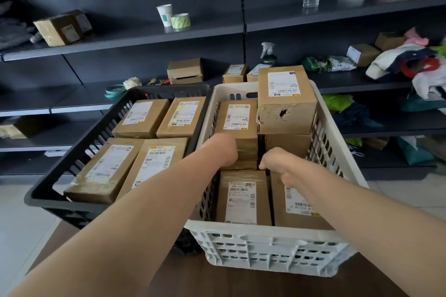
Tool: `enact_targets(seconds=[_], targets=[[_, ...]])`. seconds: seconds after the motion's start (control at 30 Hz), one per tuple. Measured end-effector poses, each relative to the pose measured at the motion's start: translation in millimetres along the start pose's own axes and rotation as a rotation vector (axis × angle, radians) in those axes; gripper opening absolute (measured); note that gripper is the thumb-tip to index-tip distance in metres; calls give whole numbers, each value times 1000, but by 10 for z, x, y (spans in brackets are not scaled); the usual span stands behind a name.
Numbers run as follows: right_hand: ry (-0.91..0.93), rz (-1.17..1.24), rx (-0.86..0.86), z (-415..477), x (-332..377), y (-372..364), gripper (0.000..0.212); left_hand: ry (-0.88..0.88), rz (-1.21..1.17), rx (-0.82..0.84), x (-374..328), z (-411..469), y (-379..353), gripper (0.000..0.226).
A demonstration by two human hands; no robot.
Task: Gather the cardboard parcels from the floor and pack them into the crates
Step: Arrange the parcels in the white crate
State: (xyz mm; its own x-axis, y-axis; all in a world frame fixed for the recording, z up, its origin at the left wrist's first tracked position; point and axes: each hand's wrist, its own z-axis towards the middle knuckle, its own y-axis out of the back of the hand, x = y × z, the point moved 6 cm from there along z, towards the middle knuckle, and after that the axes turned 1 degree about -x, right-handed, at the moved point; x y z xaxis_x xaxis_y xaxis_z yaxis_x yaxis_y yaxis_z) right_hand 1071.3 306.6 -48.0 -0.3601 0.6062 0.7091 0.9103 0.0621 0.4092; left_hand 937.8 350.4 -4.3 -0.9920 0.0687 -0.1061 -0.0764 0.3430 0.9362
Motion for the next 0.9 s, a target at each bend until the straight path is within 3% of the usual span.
enact_targets(seconds=[0.1, 0.23, 0.33, 0.63, 0.73, 0.8, 0.9], targets=[[19, 125, -70, 12, -19, 168, 53, 33, -350, -101, -47, 87, 39, 31], [188, 282, -338, -42, -3, 621, 69, -21, -744, -199, -281, 134, 138, 36], [349, 304, -491, -107, 76, 976, 64, -29, -910, -267, -458, 146, 273, 49], [416, 390, -357, -31, 230, 1127, 65, -80, -958, -242, -836, 145, 418, 56], [417, 433, -441, -48, 164, 1209, 52, 8, -1042, -283, -686, 121, 402, 69], [374, 417, -491, 5, 93, 1266, 60, 73, -1043, -287, -577, 100, 405, 74], [363, 392, -361, 20, 138, 1122, 55, 64, -1057, -187, -579, 110, 331, 52]])
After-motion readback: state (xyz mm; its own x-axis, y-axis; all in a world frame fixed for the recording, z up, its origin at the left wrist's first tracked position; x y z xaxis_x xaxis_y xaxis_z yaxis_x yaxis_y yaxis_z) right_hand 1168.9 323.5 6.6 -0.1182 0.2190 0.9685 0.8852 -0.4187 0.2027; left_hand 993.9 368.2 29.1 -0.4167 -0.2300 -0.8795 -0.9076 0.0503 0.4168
